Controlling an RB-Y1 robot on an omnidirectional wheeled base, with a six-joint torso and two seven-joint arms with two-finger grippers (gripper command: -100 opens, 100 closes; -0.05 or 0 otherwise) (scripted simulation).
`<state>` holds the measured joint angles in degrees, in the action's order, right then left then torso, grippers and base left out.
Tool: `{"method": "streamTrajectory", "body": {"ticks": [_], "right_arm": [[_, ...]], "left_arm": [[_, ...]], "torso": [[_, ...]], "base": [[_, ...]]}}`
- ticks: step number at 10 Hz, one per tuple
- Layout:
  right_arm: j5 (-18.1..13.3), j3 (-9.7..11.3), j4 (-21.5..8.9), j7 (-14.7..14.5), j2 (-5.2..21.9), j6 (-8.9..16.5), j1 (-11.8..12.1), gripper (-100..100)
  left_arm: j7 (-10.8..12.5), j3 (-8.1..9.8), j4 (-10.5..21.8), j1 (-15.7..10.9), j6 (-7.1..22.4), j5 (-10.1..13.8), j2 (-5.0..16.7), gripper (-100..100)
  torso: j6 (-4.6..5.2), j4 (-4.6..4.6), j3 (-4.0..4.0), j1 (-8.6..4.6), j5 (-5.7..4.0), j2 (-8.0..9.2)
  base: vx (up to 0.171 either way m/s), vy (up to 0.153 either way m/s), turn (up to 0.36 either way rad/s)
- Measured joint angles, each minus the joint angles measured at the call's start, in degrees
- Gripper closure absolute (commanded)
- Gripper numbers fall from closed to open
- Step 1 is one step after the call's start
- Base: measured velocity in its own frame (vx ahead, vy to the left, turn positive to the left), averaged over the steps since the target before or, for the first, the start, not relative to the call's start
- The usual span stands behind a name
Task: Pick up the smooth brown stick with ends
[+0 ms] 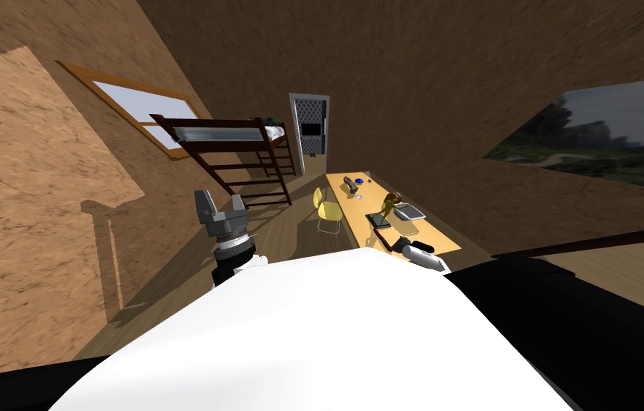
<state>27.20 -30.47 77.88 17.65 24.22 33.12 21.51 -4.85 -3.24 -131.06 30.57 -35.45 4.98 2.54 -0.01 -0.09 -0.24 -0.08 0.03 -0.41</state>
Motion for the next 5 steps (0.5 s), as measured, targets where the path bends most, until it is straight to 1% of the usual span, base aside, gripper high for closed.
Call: {"method": "streamTrajectory", "body": {"ticks": [2, 5], "right_arm": [[1.69, -0.31, -1.33, 1.41, 0.64, 3.24, 0.66, -100], [3.86, -0.54, -4.36, 3.33, 1.88, 7.91, 0.51, -100]], "left_arm": [[0.0, 0.0, 0.0, 0.0, 0.0, 0.0, 0.0, 0], [0.0, 0.0, 0.0, 0.0, 0.0, 0.0, 0.0, 0]], "torso": [[0.0, -0.02, -0.05, -0.03, 0.0, -0.09], [-0.01, -0.04, -0.09, -0.06, -0.02, -0.12]], "base": [[0.123, -0.007, -0.016], [0.148, -0.011, -0.013]]}}
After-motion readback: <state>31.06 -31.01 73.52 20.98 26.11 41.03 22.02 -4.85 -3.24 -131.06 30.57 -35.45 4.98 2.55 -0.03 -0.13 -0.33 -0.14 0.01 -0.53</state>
